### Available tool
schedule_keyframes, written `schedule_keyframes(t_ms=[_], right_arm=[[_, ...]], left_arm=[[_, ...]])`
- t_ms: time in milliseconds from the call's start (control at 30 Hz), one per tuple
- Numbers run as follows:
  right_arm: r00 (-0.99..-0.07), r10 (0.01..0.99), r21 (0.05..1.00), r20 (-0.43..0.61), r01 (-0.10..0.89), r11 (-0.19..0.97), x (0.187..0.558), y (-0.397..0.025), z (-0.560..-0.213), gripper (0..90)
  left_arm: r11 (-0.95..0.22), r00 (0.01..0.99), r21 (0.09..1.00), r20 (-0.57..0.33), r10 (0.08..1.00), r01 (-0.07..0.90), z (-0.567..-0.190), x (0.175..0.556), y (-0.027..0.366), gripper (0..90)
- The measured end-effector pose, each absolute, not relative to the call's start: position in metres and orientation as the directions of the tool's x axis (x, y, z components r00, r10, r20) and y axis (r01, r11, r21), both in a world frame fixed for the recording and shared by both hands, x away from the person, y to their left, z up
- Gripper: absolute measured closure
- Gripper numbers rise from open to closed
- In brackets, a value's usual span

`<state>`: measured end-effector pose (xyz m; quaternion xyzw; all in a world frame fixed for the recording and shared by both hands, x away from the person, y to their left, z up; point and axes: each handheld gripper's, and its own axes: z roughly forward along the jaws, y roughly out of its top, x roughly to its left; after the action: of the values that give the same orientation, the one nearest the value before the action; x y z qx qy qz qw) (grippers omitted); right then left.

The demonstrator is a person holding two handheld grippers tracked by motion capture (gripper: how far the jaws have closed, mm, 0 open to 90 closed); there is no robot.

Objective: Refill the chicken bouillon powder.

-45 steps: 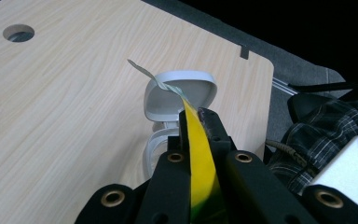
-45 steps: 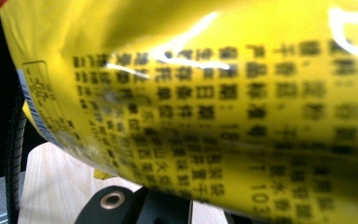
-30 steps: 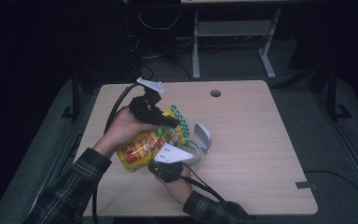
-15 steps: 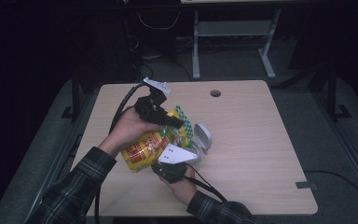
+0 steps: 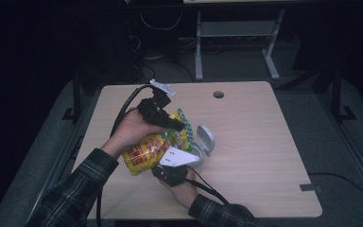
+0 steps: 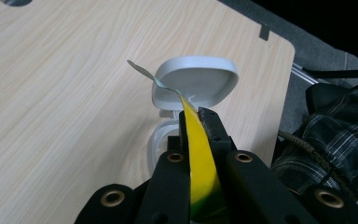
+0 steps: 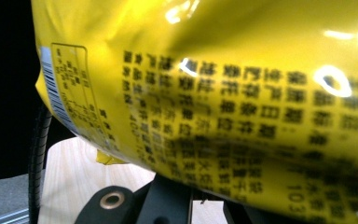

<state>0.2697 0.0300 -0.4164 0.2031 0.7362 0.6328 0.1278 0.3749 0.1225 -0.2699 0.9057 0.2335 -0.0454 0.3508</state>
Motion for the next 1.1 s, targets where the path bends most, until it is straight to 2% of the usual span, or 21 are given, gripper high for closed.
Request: schedule_keyframes(t_ms=[733,1100], right_arm=[[-0.892,0.443,0.984,0.087,0.146,0.099,0.2681,0.0309,-0.4202,90.0],[-0.893,0.441,0.987,0.084,0.135,0.084,0.2689,0.0286,-0.419,89.9]], left_arm=[[-0.67,0.874,0.564,-0.267,0.406,0.484,-0.2765,0.3808,0.118,90.0],[-0.685,0.878,0.553,-0.249,0.409,0.476,-0.2727,0.3806,0.1129,89.8]])
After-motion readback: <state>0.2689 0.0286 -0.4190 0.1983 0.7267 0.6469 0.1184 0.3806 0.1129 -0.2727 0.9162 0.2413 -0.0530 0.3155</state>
